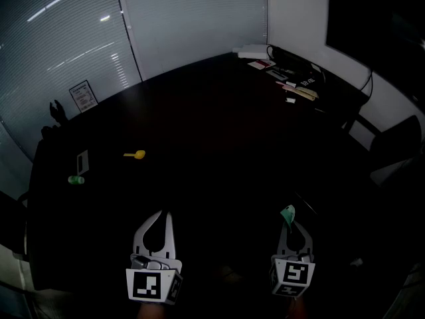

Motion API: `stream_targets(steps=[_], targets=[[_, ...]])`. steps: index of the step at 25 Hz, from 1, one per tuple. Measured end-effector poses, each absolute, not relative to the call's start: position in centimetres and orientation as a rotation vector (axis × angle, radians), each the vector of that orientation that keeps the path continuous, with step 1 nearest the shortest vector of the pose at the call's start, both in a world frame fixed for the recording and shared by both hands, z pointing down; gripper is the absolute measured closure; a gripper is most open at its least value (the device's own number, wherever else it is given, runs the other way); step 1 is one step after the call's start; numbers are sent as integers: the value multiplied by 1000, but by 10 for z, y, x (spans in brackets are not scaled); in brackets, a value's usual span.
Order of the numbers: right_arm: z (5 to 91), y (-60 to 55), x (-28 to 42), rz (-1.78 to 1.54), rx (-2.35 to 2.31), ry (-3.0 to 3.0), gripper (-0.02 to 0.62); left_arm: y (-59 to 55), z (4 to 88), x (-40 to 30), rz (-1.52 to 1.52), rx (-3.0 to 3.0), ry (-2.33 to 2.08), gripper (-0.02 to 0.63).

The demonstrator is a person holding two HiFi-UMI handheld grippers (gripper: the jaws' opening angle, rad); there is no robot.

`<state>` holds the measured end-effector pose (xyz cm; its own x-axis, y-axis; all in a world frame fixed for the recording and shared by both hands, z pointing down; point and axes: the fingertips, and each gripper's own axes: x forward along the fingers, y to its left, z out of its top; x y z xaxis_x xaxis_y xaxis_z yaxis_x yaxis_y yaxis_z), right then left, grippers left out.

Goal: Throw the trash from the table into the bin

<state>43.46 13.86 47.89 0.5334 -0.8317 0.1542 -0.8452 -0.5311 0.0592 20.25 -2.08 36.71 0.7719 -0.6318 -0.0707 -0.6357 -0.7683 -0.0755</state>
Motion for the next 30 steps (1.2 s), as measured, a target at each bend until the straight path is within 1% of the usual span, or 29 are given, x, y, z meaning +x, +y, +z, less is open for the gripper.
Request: stream_targets(steps=[10, 14, 17, 22, 25, 26, 27, 29, 30], targets=[[546, 153, 429, 361, 2594, -1417, 572, -18, 382, 199, 38, -2871, 1035, 609], [559, 155, 427, 395, 2583, -1412, 572, -17, 374, 201, 96, -2856, 1038, 609], [566, 155, 424, 411, 2576, -1410, 572, -17, 387, 197, 40, -2872, 1039, 609], [576, 156, 421, 445, 2563, -1406, 572, -16, 383, 199, 63, -2867, 1030, 609], [595, 156, 419, 540, 2517, -1406, 568, -17, 378, 199, 92, -2862, 1029, 609], [606, 156, 418, 605, 2491, -1408, 535, -18, 376, 199, 109, -2857, 1029, 609], [615, 158, 417, 666, 2469, -1408, 479, -18, 372, 200, 129, -2848, 1026, 609], [627, 161, 416, 727, 2450, -1403, 442, -18, 376, 200, 108, -2849, 1021, 609], [629, 162, 416, 731, 2444, -1401, 440, -18, 384, 199, 64, -2862, 1024, 609]])
